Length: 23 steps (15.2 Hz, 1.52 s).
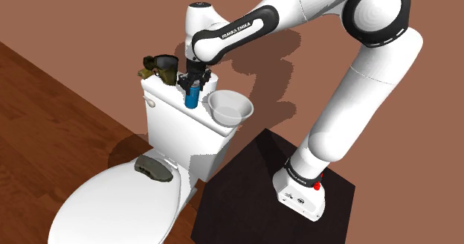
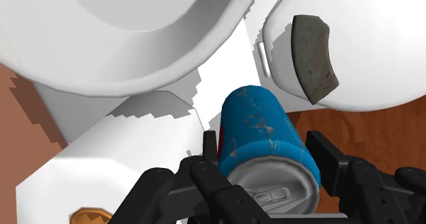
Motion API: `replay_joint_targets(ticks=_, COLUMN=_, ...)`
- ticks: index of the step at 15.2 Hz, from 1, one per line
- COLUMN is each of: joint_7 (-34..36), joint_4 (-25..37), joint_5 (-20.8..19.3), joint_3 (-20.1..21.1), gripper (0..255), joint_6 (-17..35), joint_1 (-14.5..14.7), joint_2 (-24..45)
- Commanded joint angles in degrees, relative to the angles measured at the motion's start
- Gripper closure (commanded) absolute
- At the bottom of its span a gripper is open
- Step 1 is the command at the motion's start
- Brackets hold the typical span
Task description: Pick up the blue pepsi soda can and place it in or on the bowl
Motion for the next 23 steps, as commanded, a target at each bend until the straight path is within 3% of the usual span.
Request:
replay_joint_targets(ticks=1, joint_7=0.0, joint_4=0.0, joint_5=0.0, joint_3=0.0, gripper=255, joint_6=0.0, joint_1=0.0, joint_2=0.0)
replay_joint_targets(ticks=7, joint_7=0.0, joint_4=0.0, joint_5=0.0, joint_3=0.0, gripper=255, joint_6=0.0, joint_1=0.0, joint_2=0.0)
replay_joint_targets(ticks=23, joint_7=-2.6, joint_4=6.3, joint_5=2.3, joint_3=0.1, gripper=255, joint_6=-11.8, joint_1=0.0, joint_2=-5.7)
